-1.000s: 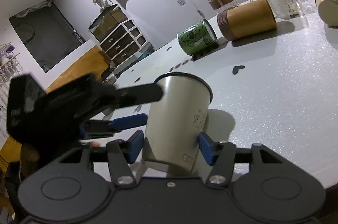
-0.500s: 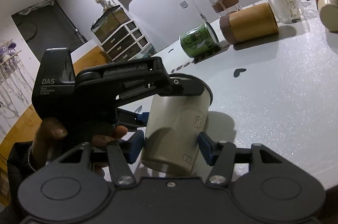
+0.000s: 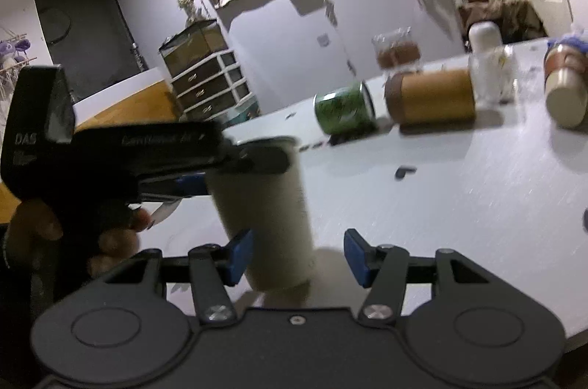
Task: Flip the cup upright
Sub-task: 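Open the right tool and pull it away from the cup, then carry the upright cup with the left tool toward the grey frosted cup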
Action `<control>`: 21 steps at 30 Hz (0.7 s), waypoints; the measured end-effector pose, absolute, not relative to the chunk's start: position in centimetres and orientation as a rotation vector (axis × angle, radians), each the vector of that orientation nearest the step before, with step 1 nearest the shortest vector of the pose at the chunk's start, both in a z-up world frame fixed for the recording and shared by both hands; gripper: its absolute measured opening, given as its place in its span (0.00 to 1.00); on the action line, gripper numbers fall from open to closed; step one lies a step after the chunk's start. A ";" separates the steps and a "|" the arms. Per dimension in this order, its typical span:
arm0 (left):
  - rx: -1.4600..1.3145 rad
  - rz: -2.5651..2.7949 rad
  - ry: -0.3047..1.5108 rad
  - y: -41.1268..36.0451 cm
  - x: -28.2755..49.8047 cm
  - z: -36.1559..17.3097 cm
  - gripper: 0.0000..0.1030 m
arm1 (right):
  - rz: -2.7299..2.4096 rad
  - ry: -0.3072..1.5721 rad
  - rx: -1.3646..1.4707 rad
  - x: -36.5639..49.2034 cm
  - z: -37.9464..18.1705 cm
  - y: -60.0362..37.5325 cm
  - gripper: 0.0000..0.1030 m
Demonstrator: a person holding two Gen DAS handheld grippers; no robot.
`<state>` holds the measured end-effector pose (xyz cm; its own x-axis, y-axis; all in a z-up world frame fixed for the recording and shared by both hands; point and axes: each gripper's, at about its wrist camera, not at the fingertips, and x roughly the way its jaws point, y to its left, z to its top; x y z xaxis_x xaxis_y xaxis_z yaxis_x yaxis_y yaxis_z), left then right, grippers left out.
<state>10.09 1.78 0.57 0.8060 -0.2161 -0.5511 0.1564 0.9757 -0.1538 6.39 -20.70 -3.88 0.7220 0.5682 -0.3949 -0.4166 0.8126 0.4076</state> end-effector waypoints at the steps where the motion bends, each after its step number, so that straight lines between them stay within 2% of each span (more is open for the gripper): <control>1: -0.072 -0.171 0.582 2.0 10.2 0.6 0.76 | 0.542 0.521 0.296 6.4 -3.7 -20.8 0.57; 3: -0.050 -0.127 0.565 2.7 10.6 0.6 0.76 | 0.508 0.488 0.280 6.4 -3.4 -20.9 0.65; 7: -0.056 -0.027 0.550 5.2 11.9 0.6 0.76 | 0.393 0.413 0.225 6.4 -2.9 -21.1 0.73; 10: -0.047 0.059 0.521 7.1 12.7 0.9 0.76 | 0.341 0.378 0.211 6.4 -2.6 -21.7 0.84; 21: -0.076 0.293 0.431 13.6 18.4 1.9 0.76 | 0.282 0.369 0.200 7.0 -2.9 -22.7 0.85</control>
<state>18.45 13.60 1.93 0.8673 0.2640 -0.4221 -0.2960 0.9551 -0.0108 6.98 -22.73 -2.94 0.8945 0.3059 -0.3261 -0.2335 0.9416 0.2427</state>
